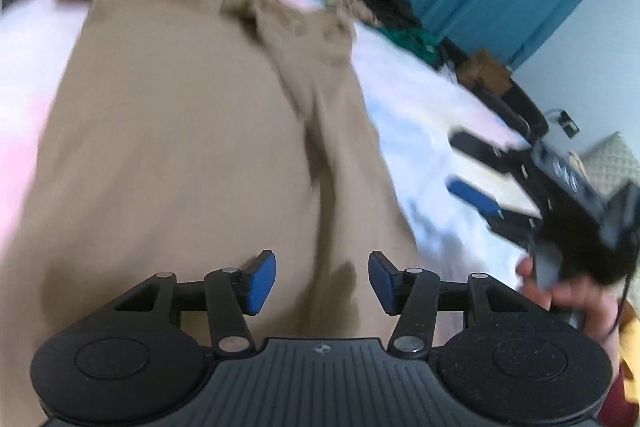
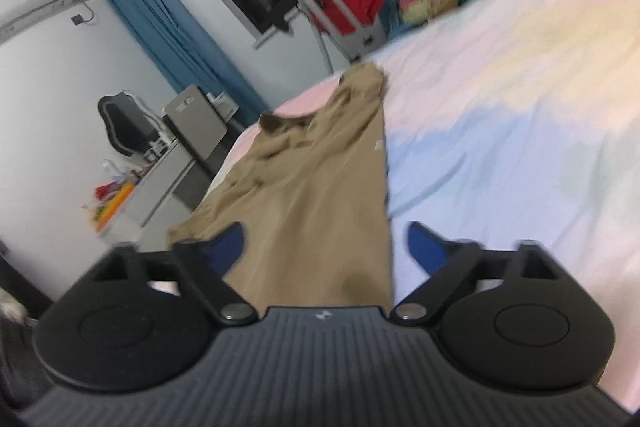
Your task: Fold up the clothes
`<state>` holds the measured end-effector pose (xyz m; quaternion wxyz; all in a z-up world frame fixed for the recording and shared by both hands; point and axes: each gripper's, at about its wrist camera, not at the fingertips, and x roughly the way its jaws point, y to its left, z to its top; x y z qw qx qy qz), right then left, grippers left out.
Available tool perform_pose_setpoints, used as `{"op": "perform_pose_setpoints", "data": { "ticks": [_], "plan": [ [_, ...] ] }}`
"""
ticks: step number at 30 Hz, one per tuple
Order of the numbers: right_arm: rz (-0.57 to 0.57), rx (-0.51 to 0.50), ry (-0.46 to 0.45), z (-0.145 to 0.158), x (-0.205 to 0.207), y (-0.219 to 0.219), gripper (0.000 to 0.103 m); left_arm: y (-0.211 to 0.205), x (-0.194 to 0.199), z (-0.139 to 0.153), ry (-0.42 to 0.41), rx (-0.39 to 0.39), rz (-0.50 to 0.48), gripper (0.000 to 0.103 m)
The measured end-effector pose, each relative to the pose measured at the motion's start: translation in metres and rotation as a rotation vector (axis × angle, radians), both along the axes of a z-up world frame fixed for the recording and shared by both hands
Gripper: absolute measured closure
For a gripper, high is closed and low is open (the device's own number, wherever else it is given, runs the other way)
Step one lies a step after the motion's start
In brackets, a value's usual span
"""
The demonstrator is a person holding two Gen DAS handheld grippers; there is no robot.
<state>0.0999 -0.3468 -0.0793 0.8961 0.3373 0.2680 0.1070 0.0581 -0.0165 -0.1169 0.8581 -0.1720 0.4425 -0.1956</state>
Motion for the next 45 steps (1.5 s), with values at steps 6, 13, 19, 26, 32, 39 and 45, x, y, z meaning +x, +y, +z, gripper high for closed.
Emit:
{"op": "perform_pose_setpoints", "data": {
  "ticks": [6,13,19,26,32,39,45],
  "plan": [
    [0.003,0.038,0.151,-0.003,-0.046,0.009,0.028,-0.012,-0.027,-0.02,0.053,0.008,-0.068,0.049],
    [0.075,0.119,0.368,-0.037,-0.082,0.041,0.041,-0.008,-0.041,-0.034,0.111,-0.048,-0.095,0.087],
    [0.127,0.012,0.438,-0.032,-0.088,0.065,0.087,0.01,-0.046,-0.035,0.138,-0.164,-0.09,0.099],
    [0.166,-0.17,0.407,0.007,-0.106,0.069,0.092,0.003,-0.059,-0.031,0.157,-0.209,-0.109,0.099],
    [0.151,-0.204,0.448,-0.007,-0.106,0.067,0.09,-0.011,-0.062,-0.032,0.128,-0.065,-0.131,0.093],
    [0.033,-0.222,0.336,0.016,-0.126,0.057,0.028,-0.015,-0.08,0.009,-0.069,0.18,-0.12,0.037],
    [-0.053,-0.275,0.146,0.05,-0.128,0.049,0.017,-0.016,-0.081,0.041,-0.2,0.283,-0.027,0.02]
  ]
}}
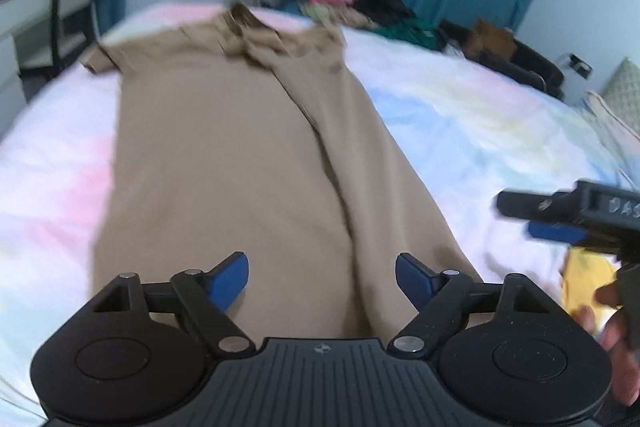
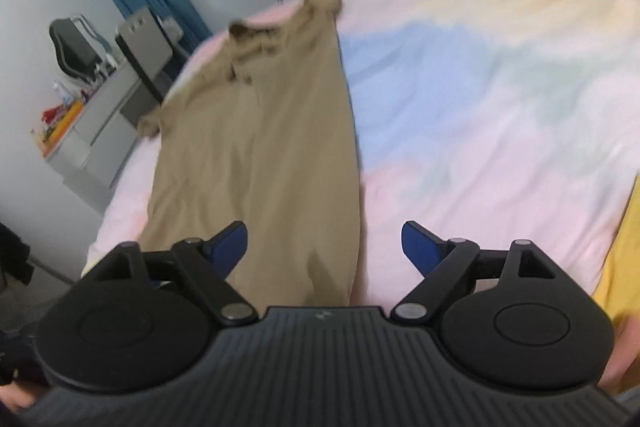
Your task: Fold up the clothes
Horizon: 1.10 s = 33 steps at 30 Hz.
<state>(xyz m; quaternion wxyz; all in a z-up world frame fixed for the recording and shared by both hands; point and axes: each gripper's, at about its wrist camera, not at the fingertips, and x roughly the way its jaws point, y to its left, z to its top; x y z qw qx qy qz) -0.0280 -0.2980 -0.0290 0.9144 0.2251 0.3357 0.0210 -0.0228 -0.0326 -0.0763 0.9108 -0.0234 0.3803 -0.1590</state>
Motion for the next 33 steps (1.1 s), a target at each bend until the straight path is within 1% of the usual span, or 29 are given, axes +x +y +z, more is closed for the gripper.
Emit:
{"op": "perform_pose_setpoints", "data": {
  "ticks": [1,3,7,8,10,14,16,19,20,23,25,27,29,31,33],
  "plan": [
    [-0.009,-0.025,-0.042,0.008,0.0,0.001,0.017,0.003,-0.001,0.007,-0.026,0.007,0.013,0.019],
    [-0.014,-0.057,-0.118,0.024,0.002,0.004,0.017,0.009,-0.004,0.02,-0.079,0.02,0.04,0.014],
    [0.0,-0.148,-0.276,0.06,0.006,0.012,0.017,0.017,-0.007,0.052,-0.188,0.005,0.079,0.005],
    [0.002,-0.172,-0.313,0.067,0.008,0.015,0.017,0.018,-0.007,0.058,-0.211,0.004,0.084,0.003],
    [-0.014,-0.213,-0.386,0.078,0.011,0.019,0.017,0.016,-0.006,0.069,-0.257,-0.001,0.076,0.001],
    [-0.038,-0.24,-0.462,0.088,0.02,0.013,0.017,0.016,-0.002,0.088,-0.322,0.008,0.085,0.001],
    [-0.037,-0.256,-0.492,0.085,0.025,0.009,0.017,0.014,0.003,0.095,-0.347,0.018,0.094,0.001],
    [-0.064,-0.269,-0.499,0.065,0.032,0.006,0.017,0.01,0.016,0.105,-0.376,0.021,0.103,0.0],
    [-0.073,-0.273,-0.484,0.056,0.036,0.005,0.017,0.007,0.024,0.107,-0.379,0.02,0.096,0.0],
    [-0.049,-0.293,-0.433,0.032,0.05,0.006,0.017,-0.001,0.051,0.107,-0.387,0.029,0.075,0.001],
    [-0.043,-0.304,-0.42,0.022,0.057,0.007,0.017,-0.001,0.067,0.096,-0.399,0.025,0.07,0.0],
    [-0.032,-0.31,-0.419,0.015,0.066,0.009,0.017,0.006,0.08,0.079,-0.392,-0.001,0.091,0.001],
    [-0.017,-0.307,-0.432,0.011,0.073,0.011,0.017,0.016,0.094,0.06,-0.353,-0.025,0.121,0.001],
    [0.013,-0.305,-0.45,0.005,0.081,0.016,0.017,0.028,0.102,0.05,-0.326,-0.028,0.134,0.001],
    [0.051,-0.299,-0.444,-0.001,0.088,0.024,0.017,0.041,0.111,0.04,-0.299,-0.03,0.147,0.001]
  ]
}}
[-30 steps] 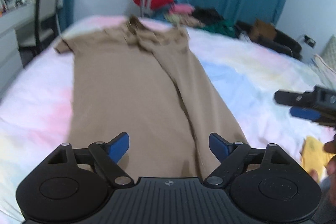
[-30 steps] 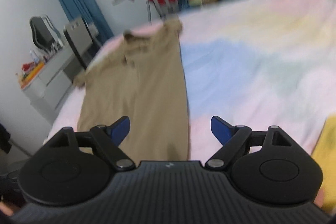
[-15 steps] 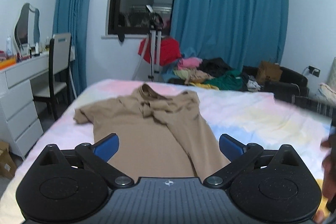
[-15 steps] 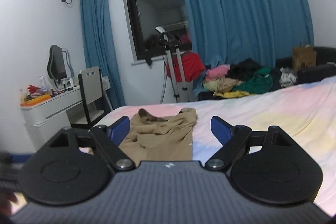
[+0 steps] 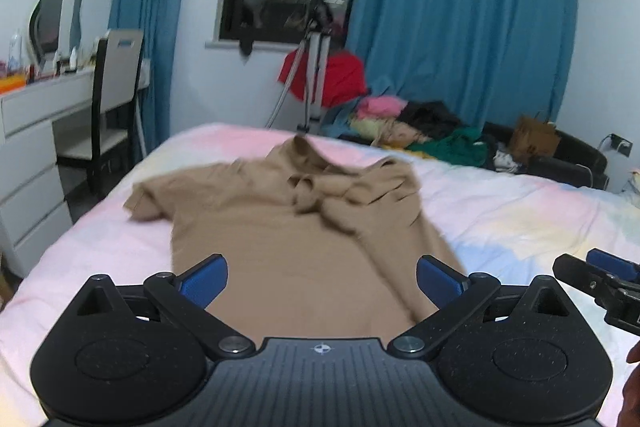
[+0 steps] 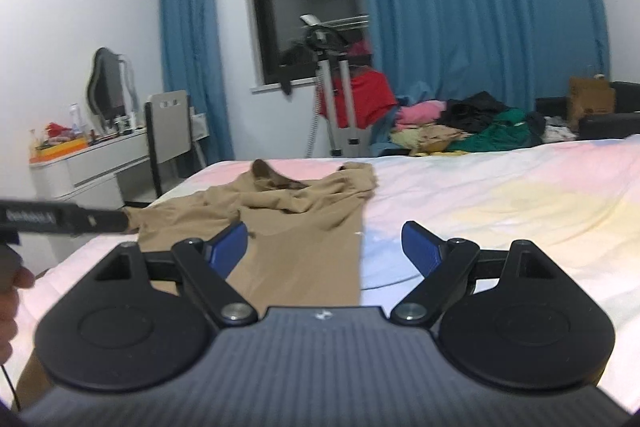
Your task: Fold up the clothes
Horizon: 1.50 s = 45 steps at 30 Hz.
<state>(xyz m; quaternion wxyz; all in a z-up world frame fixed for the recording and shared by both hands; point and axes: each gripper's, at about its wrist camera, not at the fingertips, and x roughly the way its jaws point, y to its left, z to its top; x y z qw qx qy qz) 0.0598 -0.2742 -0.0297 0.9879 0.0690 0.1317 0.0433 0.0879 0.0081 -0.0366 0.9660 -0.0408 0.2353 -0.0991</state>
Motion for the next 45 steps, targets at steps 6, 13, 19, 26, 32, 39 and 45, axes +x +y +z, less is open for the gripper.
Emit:
{"op": "perform_pose_setpoints", "data": {
  "ticks": [6,13,19,26,32,39,45],
  "plan": [
    [0.12,-0.035,0.059,-0.004,0.014,0.035,0.017,0.047,0.006,0.002,-0.001,-0.038,0.064,0.001],
    [0.236,-0.136,0.082,0.01,0.07,0.095,0.017,0.094,-0.005,-0.009,0.051,-0.157,0.147,0.001],
    [0.335,-0.178,0.165,0.004,0.152,0.172,0.018,0.124,-0.015,-0.007,0.009,-0.189,0.289,0.0],
    [0.419,-0.084,0.281,-0.005,0.255,0.255,0.018,0.154,-0.01,-0.025,0.031,-0.252,0.448,0.0],
    [0.52,-0.208,0.266,-0.018,0.304,0.334,0.018,0.165,-0.003,-0.037,0.023,-0.293,0.503,0.0],
    [0.419,-0.344,0.361,-0.048,0.341,0.374,0.039,0.169,0.002,-0.05,0.047,-0.325,0.58,0.0],
    [0.267,-0.302,0.293,-0.038,0.333,0.352,0.095,0.157,-0.005,-0.051,0.038,-0.247,0.653,0.0]
  ]
}}
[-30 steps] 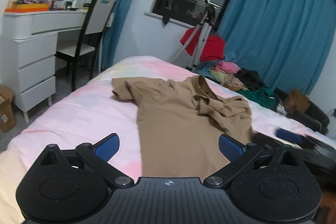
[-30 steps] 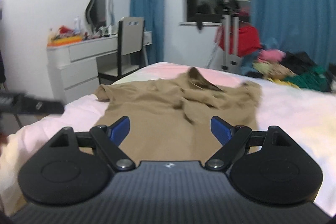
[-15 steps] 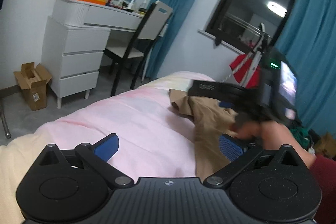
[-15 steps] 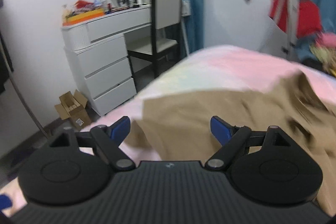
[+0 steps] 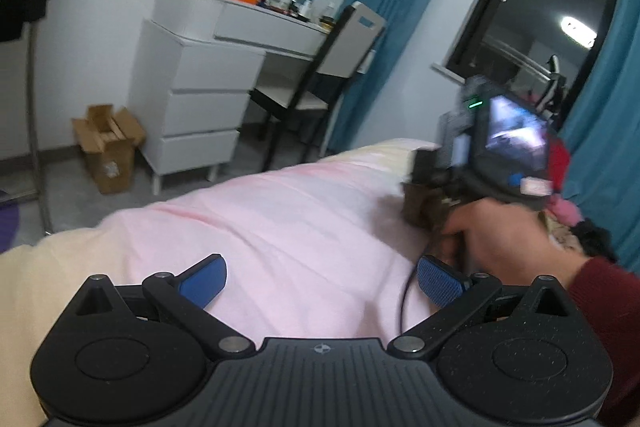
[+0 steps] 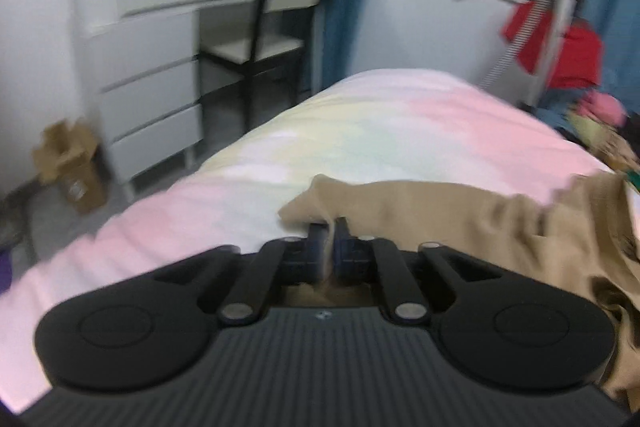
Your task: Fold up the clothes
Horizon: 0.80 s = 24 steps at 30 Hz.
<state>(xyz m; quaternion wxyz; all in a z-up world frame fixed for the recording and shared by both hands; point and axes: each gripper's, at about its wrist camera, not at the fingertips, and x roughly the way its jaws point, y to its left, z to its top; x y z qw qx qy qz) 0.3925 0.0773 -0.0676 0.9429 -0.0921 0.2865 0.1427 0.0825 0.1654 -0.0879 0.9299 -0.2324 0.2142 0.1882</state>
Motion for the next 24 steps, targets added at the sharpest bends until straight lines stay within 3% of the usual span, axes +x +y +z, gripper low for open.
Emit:
{"op": "perform_pose_setpoints", "data": {
  "ticks": [8,12,15,19,21,23,24],
  "plan": [
    [-0.144,0.248,-0.146,0.072,-0.024,-0.119,0.095,-0.013,-0.012,0.014,-0.055,0.016,0.0,0.0],
    [-0.216,0.394,-0.208,0.086,-0.029,-0.201,0.095,-0.026,-0.014,0.019,-0.08,0.046,-0.029,0.0],
    [-0.328,0.467,-0.196,0.073,-0.027,-0.262,0.095,-0.039,-0.012,0.02,-0.089,0.085,-0.062,0.0],
    [-0.475,0.536,-0.116,0.03,-0.022,-0.328,0.093,-0.056,-0.002,0.014,-0.061,0.111,-0.11,0.0],
    [-0.515,0.623,-0.065,0.007,-0.023,-0.353,0.091,-0.063,0.003,0.01,-0.044,0.137,-0.128,0.0],
    [-0.53,0.685,-0.023,-0.008,-0.026,-0.37,0.079,-0.071,0.007,0.007,-0.033,0.152,-0.141,0.0],
    [-0.537,0.714,-0.003,-0.015,-0.027,-0.379,0.059,-0.076,0.009,0.005,-0.027,0.16,-0.147,0.0]
  ]
}}
